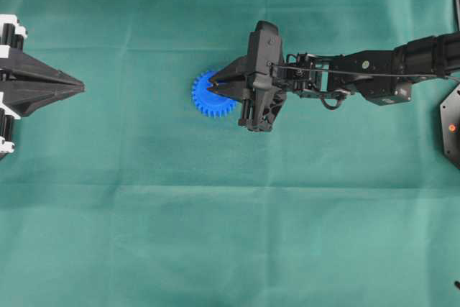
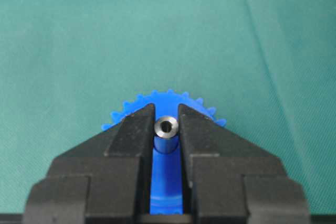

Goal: Insert the shaft placed at a random location into the center hole of the medium gear at another random location.
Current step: 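Lower the shaft into the gear's center hole with the right gripper, then open the right gripper to release the shaft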

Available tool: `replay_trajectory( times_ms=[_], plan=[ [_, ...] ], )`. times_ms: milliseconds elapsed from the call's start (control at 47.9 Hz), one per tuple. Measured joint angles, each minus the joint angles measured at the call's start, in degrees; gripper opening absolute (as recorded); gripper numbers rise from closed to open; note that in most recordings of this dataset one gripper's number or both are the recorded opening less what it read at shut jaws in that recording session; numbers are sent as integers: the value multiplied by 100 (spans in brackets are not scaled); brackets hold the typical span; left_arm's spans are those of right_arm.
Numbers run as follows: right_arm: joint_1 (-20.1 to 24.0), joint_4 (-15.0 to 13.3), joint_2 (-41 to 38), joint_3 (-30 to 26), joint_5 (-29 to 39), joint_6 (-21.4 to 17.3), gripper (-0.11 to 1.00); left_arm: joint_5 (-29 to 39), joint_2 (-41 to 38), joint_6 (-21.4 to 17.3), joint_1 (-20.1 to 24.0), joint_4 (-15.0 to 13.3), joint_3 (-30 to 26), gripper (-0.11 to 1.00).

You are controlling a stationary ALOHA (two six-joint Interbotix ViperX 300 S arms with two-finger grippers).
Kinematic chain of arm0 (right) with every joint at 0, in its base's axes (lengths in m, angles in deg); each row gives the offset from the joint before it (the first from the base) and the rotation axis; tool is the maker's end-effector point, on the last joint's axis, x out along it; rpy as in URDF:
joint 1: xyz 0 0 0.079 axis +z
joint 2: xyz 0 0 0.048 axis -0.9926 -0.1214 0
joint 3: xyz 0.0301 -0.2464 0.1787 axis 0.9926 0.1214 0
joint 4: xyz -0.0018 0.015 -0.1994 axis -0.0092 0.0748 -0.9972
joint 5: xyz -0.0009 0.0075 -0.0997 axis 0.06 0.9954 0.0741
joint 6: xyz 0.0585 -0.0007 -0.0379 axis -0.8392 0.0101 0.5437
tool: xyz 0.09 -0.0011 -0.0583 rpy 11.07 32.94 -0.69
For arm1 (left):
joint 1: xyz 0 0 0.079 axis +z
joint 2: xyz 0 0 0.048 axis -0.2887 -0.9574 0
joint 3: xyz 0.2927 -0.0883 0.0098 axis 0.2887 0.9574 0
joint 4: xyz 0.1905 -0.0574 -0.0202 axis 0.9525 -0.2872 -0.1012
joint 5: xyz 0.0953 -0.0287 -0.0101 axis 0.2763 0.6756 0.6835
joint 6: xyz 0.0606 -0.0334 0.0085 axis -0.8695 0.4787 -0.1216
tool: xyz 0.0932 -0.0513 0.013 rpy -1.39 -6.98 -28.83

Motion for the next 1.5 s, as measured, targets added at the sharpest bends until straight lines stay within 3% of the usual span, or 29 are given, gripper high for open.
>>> replay_trajectory(
  times_ms=[814,877,1044,1086,1274,1503],
  plan=[
    [0,0,-97,-18,-18,0,15,35,0,0,9,-9,0,3],
    [0,0,-97,-18,-18,0,23,26,-9,0,9,0,0,3],
    [26,-9,-97,-18,-18,-9,68,35,0,0,9,0,0,3],
    [44,-9,-97,-26,-18,-9,74,35,-9,0,9,0,0,3],
    [53,-9,-26,-18,-18,0,67,35,0,0,0,0,0,3],
    [53,-9,360,-18,0,0,67,35,0,0,9,0,0,3]
  ],
)
